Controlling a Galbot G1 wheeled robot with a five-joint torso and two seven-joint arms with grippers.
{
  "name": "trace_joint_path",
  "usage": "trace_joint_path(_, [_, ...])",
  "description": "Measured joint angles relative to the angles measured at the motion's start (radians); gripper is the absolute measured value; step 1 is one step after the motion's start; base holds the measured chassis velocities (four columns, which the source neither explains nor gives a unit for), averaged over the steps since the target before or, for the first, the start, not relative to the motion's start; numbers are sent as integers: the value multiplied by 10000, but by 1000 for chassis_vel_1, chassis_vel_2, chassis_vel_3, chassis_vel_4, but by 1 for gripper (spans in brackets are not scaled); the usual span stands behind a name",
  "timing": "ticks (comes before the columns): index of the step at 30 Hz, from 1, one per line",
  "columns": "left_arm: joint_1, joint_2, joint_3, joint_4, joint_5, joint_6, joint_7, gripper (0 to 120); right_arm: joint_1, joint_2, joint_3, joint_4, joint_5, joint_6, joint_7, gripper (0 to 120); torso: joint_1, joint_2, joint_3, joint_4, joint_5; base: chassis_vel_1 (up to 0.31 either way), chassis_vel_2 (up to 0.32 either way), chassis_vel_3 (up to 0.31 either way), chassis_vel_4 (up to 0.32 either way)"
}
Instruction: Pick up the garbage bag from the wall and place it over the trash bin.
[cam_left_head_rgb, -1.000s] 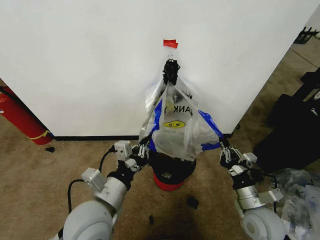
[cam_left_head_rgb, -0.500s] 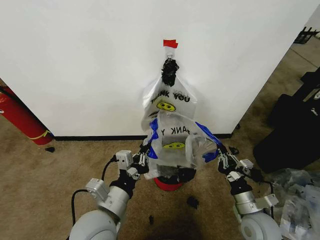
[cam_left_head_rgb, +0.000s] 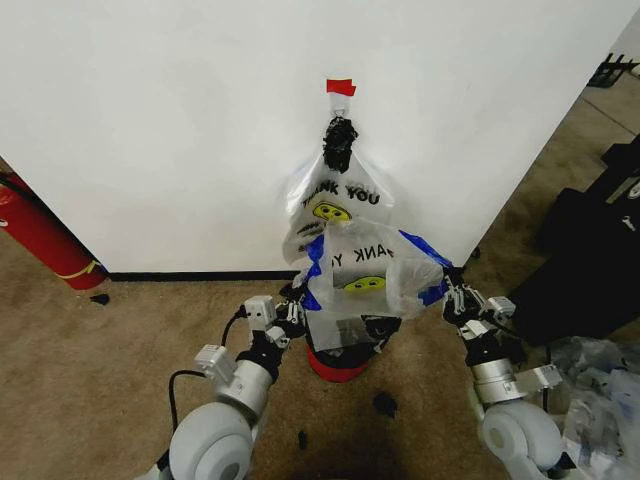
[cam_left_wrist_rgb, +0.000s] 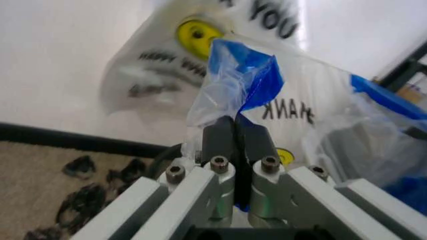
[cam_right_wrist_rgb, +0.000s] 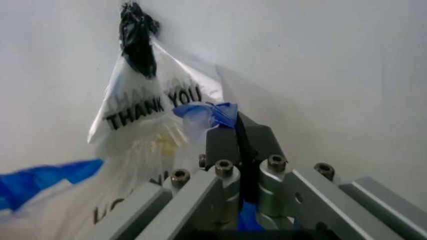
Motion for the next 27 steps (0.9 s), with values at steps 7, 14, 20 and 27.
trace_joint_path(7, [-175, 54, -71, 817, -14, -357, 20, 0, 321, 578, -615, -629, -240, 60, 78, 0, 0, 0, 0, 1, -1, 0, 0, 0, 0])
trace_joint_path(14, [246, 196, -220, 1165, 180, -455, -15, 0, 396, 785, -850, -1498, -708, 171, 423, 0, 0, 0, 0, 2, -2, 0, 0, 0, 0])
trace_joint_path(20, [470, 60, -141, 1264, 281, -497, -93, 0, 283, 852, -845, -1773, -999, 184, 848, 0, 0, 0, 0, 1, -2, 0, 0, 0, 0])
trace_joint_path(27, [769, 43, -135, 1323, 425, -522, -243, 0, -38, 1101, -865, -1960, -1464, -16, 1228, 0, 0, 0, -1, 1, -2, 0, 0, 0, 0])
